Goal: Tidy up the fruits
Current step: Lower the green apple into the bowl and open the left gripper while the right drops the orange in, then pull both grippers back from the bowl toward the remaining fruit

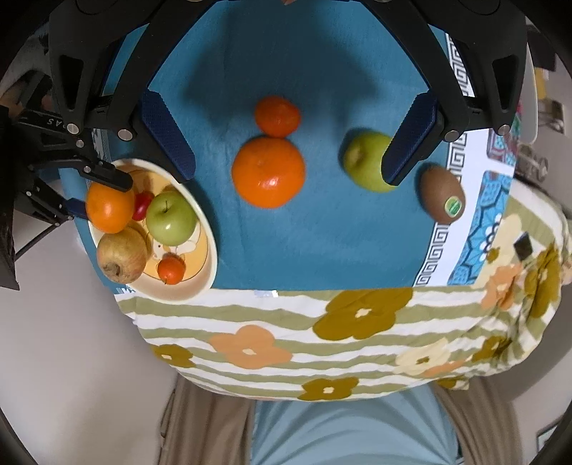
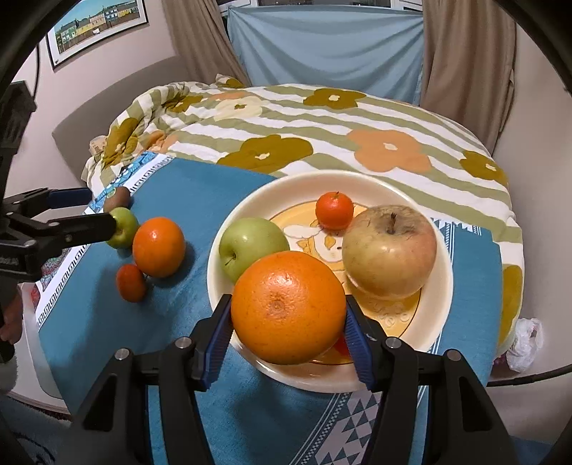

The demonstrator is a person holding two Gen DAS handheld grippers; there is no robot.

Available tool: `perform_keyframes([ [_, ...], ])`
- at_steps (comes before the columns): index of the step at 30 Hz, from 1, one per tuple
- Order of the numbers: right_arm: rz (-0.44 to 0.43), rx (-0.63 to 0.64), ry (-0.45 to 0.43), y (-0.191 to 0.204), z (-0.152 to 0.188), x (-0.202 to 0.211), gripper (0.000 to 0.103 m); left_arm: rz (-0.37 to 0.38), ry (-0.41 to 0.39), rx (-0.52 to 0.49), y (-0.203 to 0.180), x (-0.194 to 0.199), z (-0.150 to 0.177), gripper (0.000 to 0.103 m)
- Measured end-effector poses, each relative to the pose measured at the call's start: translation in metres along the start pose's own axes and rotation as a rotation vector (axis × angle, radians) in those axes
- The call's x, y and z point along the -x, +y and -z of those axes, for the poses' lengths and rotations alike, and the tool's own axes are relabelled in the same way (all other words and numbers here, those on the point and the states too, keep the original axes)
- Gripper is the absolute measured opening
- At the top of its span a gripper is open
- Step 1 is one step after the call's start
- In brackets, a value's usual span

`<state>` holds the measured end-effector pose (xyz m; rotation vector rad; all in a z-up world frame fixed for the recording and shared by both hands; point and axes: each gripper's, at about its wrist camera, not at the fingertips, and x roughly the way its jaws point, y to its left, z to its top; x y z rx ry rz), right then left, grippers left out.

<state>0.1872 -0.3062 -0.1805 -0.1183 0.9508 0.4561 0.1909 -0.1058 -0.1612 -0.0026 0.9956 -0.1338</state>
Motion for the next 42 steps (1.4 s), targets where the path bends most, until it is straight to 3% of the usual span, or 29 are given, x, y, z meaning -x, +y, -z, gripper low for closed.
perform_keyframes([
  [1, -0.004, -0.001, -0.022, 0.000, 0.000, 0.004, 0.085, -0.003, 0.001, 0.003, 0.001, 0.001, 0.002, 0.103],
  [3, -0.015, -0.005, -0.064, 0.000, 0.000, 0.012, 0.103, -0.010, 0.001, 0.012, 0.003, 0.005, 0.007, 0.103],
  [29, 0.006, -0.049, -0.094, 0.015, 0.000, 0.065, 0.103, -0.086, -0.115, 0.067, 0.043, 0.088, 0.033, 0.103],
  [37, 0.033, -0.109, -0.140, 0.058, -0.009, 0.082, 0.103, -0.061, -0.125, 0.041, 0.083, 0.101, 0.031, 0.103],
  [42, 0.061, -0.152, -0.125, 0.092, -0.017, 0.079, 0.103, -0.022, -0.131, -0.008, 0.108, 0.107, 0.025, 0.103],
])
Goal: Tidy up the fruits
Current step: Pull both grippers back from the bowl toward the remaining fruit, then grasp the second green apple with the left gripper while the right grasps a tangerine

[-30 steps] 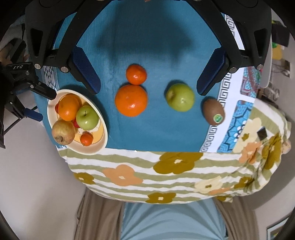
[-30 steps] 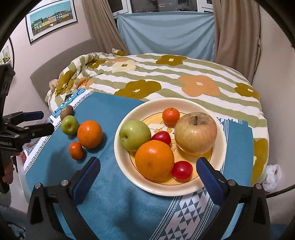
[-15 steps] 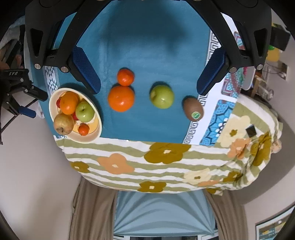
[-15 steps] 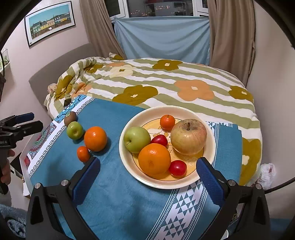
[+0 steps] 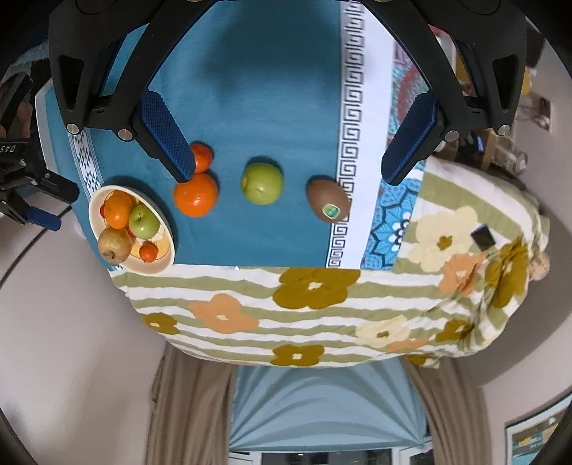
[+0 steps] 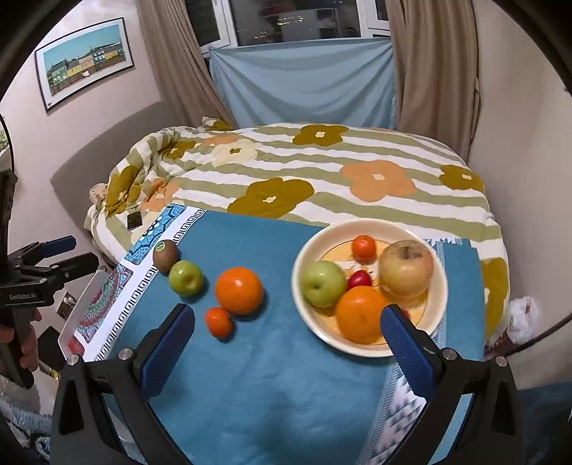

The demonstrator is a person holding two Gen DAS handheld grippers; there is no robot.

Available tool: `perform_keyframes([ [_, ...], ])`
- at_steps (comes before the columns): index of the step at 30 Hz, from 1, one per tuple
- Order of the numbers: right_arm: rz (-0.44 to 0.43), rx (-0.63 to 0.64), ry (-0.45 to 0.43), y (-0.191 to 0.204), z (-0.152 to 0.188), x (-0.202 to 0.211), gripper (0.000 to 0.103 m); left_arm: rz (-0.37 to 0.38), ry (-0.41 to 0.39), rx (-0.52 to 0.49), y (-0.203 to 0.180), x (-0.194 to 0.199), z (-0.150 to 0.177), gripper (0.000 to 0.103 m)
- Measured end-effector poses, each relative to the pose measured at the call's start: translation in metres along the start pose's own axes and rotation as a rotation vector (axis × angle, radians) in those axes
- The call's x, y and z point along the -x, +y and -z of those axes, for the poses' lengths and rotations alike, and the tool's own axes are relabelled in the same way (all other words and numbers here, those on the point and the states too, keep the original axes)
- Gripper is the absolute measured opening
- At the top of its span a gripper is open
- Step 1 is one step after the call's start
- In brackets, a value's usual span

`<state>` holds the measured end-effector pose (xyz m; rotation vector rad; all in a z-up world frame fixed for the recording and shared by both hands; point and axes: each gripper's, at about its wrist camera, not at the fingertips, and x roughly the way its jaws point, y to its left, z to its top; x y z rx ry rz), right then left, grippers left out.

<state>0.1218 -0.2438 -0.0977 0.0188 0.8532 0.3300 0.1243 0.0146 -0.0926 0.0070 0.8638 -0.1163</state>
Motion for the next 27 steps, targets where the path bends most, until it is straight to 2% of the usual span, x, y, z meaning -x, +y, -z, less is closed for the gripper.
perform_keyframes([
  [6, 0.024, -0.093, 0.021, 0.029, 0.001, -0.011, 0.103, 0.076, 0.026, -0.089, 0.023, -0.010, -0.007, 0.103],
  [14, 0.105, -0.164, 0.041, 0.059, 0.014, -0.029, 0.103, 0.188, 0.059, -0.237, 0.035, -0.038, -0.012, 0.103],
  [23, 0.189, -0.228, 0.067, 0.076, 0.033, -0.053, 0.103, 0.297, 0.100, -0.425, 0.023, -0.078, -0.013, 0.103],
  [27, 0.210, -0.235, 0.101, 0.077, 0.041, -0.066, 0.095, 0.314, 0.120, -0.511, 0.009, -0.099, -0.007, 0.103],
])
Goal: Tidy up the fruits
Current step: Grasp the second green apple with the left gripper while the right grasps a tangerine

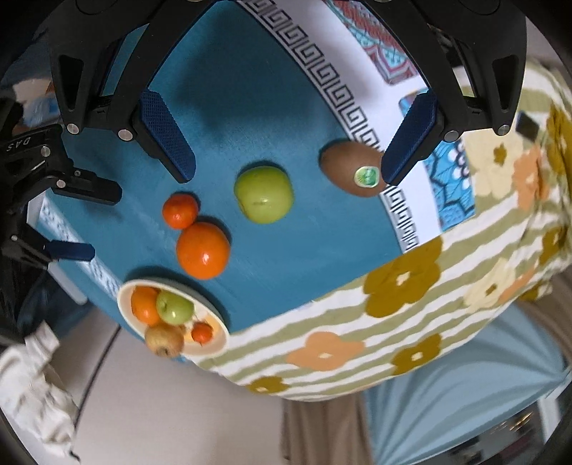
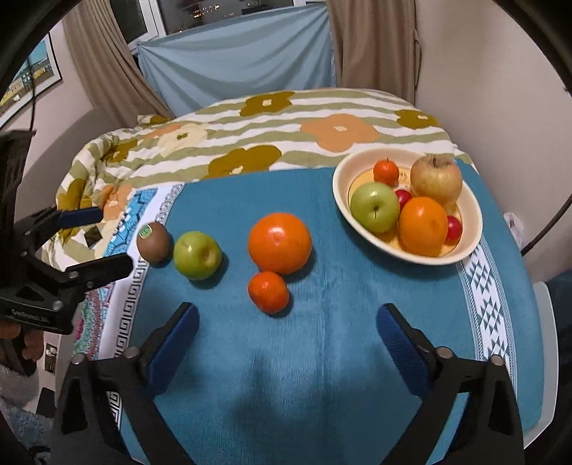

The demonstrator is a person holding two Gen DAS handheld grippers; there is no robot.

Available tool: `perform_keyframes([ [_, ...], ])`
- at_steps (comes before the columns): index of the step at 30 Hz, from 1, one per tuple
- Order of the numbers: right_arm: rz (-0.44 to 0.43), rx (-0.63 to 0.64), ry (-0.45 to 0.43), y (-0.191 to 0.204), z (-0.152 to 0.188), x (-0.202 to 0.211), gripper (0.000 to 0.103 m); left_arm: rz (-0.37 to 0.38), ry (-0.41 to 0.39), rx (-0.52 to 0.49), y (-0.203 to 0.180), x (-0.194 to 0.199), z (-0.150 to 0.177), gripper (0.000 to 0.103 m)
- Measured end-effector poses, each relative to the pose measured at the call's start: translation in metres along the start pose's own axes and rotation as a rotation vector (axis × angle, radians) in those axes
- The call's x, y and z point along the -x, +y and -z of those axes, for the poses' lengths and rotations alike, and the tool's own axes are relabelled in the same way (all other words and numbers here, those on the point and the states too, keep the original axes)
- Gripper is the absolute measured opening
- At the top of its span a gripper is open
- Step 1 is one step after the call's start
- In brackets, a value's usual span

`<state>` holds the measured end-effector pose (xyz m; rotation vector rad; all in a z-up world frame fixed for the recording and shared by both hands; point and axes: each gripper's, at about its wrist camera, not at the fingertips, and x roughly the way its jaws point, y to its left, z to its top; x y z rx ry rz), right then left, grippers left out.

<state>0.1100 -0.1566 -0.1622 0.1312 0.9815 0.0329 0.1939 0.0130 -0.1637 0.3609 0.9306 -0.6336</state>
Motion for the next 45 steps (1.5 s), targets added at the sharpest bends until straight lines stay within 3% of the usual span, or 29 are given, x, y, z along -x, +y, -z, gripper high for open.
perform_keyframes([
  [9, 0.002, -0.018, 0.048, -0.005, 0.008, -0.029, 0.092, -0.008, 0.041, -0.163, -0.020, -0.043, -0.004, 0.092],
  [13, -0.019, -0.014, 0.080, -0.005, 0.008, -0.042, 0.076, -0.004, 0.072, -0.203, -0.026, -0.060, -0.005, 0.086],
  [14, -0.020, -0.005, 0.082, -0.003, 0.008, -0.045, 0.076, 0.001, 0.082, -0.209, -0.027, -0.064, -0.006, 0.081],
  [19, -0.030, 0.026, 0.080, 0.003, 0.005, -0.051, 0.073, 0.007, 0.101, -0.229, -0.031, -0.075, -0.006, 0.079],
  [21, -0.038, 0.034, 0.081, 0.005, 0.004, -0.054, 0.068, -0.002, 0.108, -0.236, -0.032, -0.079, -0.006, 0.061],
  [25, -0.046, 0.053, 0.086, 0.009, 0.002, -0.060, 0.060, 0.004, 0.111, -0.238, -0.031, -0.081, -0.006, 0.060],
  [30, -0.056, 0.068, 0.078, 0.012, -0.001, -0.061, 0.058, 0.008, 0.125, -0.199, -0.028, -0.078, -0.004, 0.060],
  [34, -0.068, 0.089, 0.076, 0.014, -0.003, -0.063, 0.049, 0.004, 0.134, -0.172, -0.026, -0.075, -0.001, 0.060],
  [43, -0.092, 0.122, 0.057, 0.015, -0.005, -0.067, 0.046, -0.004, 0.137, -0.129, -0.025, -0.074, 0.000, 0.060],
  [45, -0.098, 0.127, 0.057, 0.015, -0.006, -0.068, 0.037, -0.006, 0.137, -0.123, -0.025, -0.075, 0.000, 0.060],
])
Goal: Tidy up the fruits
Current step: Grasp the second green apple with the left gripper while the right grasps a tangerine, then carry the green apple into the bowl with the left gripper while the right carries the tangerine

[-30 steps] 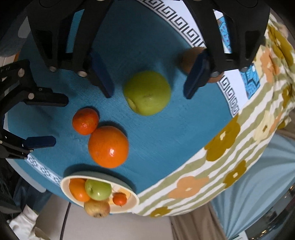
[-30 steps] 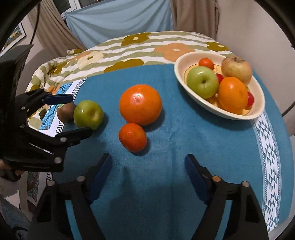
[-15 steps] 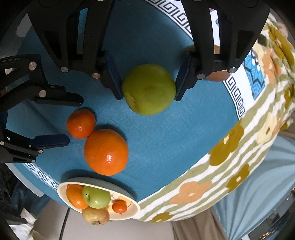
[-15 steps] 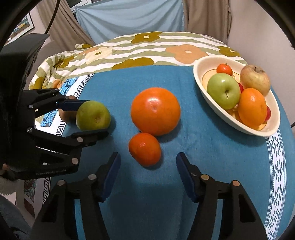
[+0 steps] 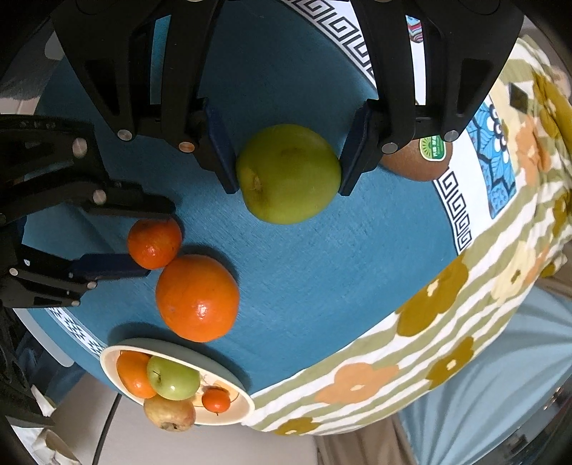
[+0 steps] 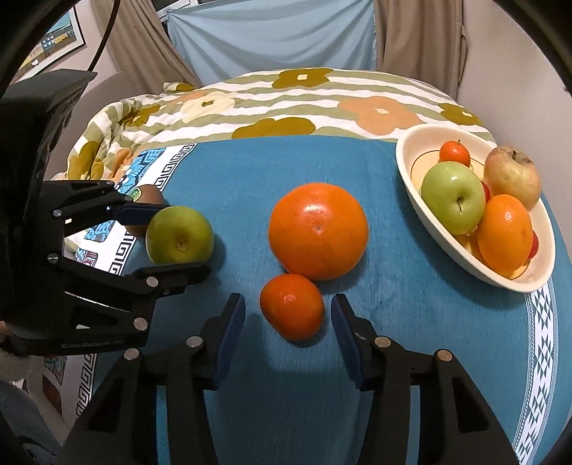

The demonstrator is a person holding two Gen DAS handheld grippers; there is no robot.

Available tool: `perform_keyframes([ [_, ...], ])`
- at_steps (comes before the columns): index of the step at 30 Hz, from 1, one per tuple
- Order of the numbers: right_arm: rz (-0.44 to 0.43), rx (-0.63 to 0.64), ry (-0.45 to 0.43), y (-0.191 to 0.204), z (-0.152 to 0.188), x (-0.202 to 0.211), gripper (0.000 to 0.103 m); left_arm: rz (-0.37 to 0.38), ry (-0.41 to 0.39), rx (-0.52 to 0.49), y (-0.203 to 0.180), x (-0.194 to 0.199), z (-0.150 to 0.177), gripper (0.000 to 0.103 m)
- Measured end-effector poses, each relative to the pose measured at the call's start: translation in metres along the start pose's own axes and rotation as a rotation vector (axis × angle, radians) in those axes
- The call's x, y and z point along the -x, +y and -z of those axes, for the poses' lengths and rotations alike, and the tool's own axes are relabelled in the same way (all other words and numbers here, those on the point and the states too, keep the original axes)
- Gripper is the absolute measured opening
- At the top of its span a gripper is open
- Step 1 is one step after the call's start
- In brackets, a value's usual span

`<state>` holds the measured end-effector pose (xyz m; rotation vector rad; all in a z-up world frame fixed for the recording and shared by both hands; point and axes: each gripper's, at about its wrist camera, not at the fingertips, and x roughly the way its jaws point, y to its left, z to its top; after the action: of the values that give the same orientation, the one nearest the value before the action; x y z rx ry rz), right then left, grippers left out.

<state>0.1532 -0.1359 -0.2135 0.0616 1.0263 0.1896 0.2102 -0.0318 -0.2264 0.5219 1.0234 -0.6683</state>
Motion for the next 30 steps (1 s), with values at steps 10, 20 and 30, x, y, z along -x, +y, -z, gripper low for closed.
perform_keyframes([
  [10, -0.005, 0.021, -0.019, 0.002, -0.002, 0.006, 0.033, -0.008, 0.004, 0.031, 0.001, 0.006, 0.003, 0.060],
  [20, 0.001, 0.032, -0.058, 0.006, -0.006, 0.030, 0.033, -0.033, -0.037, 0.066, 0.006, 0.030, 0.002, 0.060],
  [30, 0.016, -0.016, -0.136, 0.010, -0.012, 0.076, 0.033, -0.031, -0.121, 0.113, 0.012, 0.075, -0.007, 0.060],
])
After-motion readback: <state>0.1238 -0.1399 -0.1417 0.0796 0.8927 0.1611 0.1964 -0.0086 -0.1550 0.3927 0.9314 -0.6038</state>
